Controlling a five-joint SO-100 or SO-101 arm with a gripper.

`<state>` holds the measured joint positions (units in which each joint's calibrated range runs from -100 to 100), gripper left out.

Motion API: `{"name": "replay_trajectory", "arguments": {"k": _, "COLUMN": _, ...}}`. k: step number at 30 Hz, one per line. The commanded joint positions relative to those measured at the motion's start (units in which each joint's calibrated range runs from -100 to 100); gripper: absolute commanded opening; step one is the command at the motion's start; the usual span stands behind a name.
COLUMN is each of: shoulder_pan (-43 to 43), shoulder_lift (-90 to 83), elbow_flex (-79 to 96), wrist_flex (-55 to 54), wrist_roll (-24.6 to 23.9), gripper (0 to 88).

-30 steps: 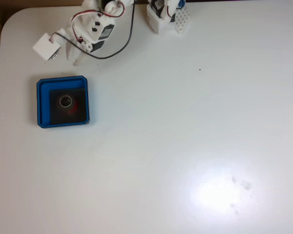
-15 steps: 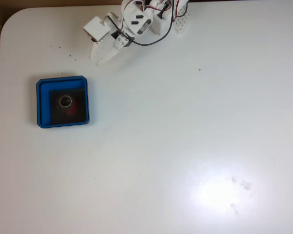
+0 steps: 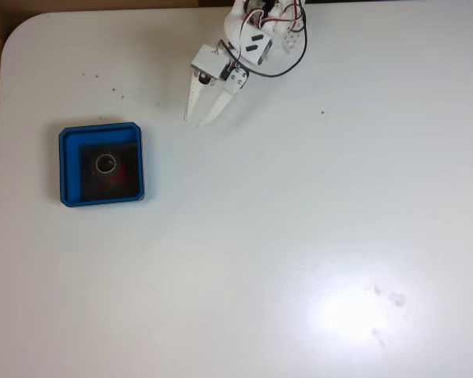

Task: Pick the red roll and drop it in the blue box

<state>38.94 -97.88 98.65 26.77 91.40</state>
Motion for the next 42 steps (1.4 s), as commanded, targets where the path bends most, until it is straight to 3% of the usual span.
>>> {"name": "replay_trajectory", "arguments": {"k": 1, "shoulder_pan": -7.04, "shoulder_lift": -1.28, "elbow_flex": 0.45, "wrist_flex": -1.44, "wrist_roll": 0.36, "gripper": 7.2}}
{"name": "replay_trajectory", "arguments": {"k": 8, "shoulder_pan": -27.75, "shoulder_lift": -1.2, "elbow_flex": 1.35, "wrist_flex": -1.35, "wrist_roll": 0.36, "gripper": 7.2}}
{"name": "replay_trajectory", "arguments": {"k": 15, "shoulder_pan": -37.92, "shoulder_lift": -1.2, "elbow_flex": 1.35, "wrist_flex": -1.35, "wrist_roll": 0.36, "gripper": 7.2}}
{"name": "replay_trajectory", "arguments": {"k": 26, "shoulder_pan": -38.4, "shoulder_lift": -1.11, "elbow_flex": 1.35, "wrist_flex": -1.27, "wrist_roll": -0.08, "gripper": 6.5}}
{"name": "replay_trajectory", "arguments": {"k": 31, "shoulder_pan": -38.21, "shoulder_lift": -1.11, "elbow_flex": 1.35, "wrist_flex": -1.27, "wrist_roll": -0.08, "gripper": 0.4}}
{"name": "replay_trajectory", "arguments": {"k": 42, "shoulder_pan": -38.4, "shoulder_lift": -1.11, "elbow_flex": 1.35, "wrist_flex": -1.27, "wrist_roll": 0.1, "gripper": 0.7}}
